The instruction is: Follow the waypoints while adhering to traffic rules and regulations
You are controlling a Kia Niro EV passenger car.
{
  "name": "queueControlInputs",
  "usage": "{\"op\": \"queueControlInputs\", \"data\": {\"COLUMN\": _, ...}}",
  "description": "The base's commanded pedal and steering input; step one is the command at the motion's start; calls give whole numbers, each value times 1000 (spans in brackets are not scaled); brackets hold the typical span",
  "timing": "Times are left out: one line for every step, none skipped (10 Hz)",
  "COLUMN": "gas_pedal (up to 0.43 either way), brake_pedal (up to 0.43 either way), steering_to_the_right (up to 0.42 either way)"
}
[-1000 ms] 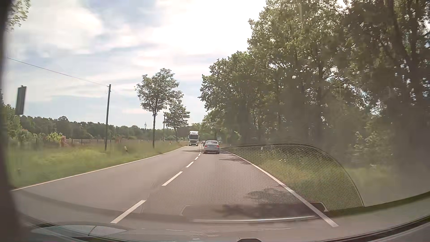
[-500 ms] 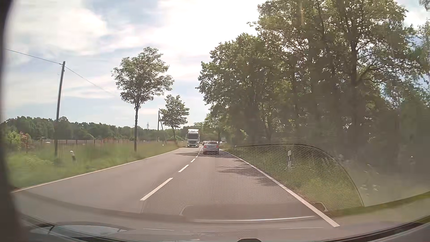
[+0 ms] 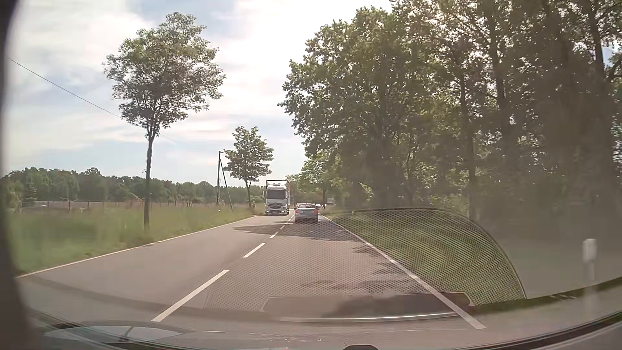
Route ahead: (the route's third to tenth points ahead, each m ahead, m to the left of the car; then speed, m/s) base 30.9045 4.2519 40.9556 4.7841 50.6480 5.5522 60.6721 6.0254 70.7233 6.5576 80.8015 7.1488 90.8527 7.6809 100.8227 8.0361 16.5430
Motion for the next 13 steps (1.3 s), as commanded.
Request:
{"op": "queueControlInputs", "data": {"gas_pedal": 228, "brake_pedal": 0, "steering_to_the_right": -13}}
{"op": "queueControlInputs", "data": {"gas_pedal": 228, "brake_pedal": 0, "steering_to_the_right": -13}}
{"op": "queueControlInputs", "data": {"gas_pedal": 228, "brake_pedal": 0, "steering_to_the_right": -13}}
{"op": "queueControlInputs", "data": {"gas_pedal": 228, "brake_pedal": 0, "steering_to_the_right": -13}}
{"op": "queueControlInputs", "data": {"gas_pedal": 228, "brake_pedal": 0, "steering_to_the_right": -13}}
{"op": "queueControlInputs", "data": {"gas_pedal": 228, "brake_pedal": 0, "steering_to_the_right": -13}}
{"op": "queueControlInputs", "data": {"gas_pedal": 228, "brake_pedal": 0, "steering_to_the_right": -13}}
{"op": "queueControlInputs", "data": {"gas_pedal": 228, "brake_pedal": 0, "steering_to_the_right": -13}}
{"op": "queueControlInputs", "data": {"gas_pedal": 228, "brake_pedal": 0, "steering_to_the_right": -12}}
{"op": "queueControlInputs", "data": {"gas_pedal": 228, "brake_pedal": 0, "steering_to_the_right": -12}}
{"op": "queueControlInputs", "data": {"gas_pedal": 228, "brake_pedal": 0, "steering_to_the_right": -11}}
{"op": "queueControlInputs", "data": {"gas_pedal": 228, "brake_pedal": 0, "steering_to_the_right": -10}}
{"op": "queueControlInputs", "data": {"gas_pedal": 228, "brake_pedal": 0, "steering_to_the_right": -10}}
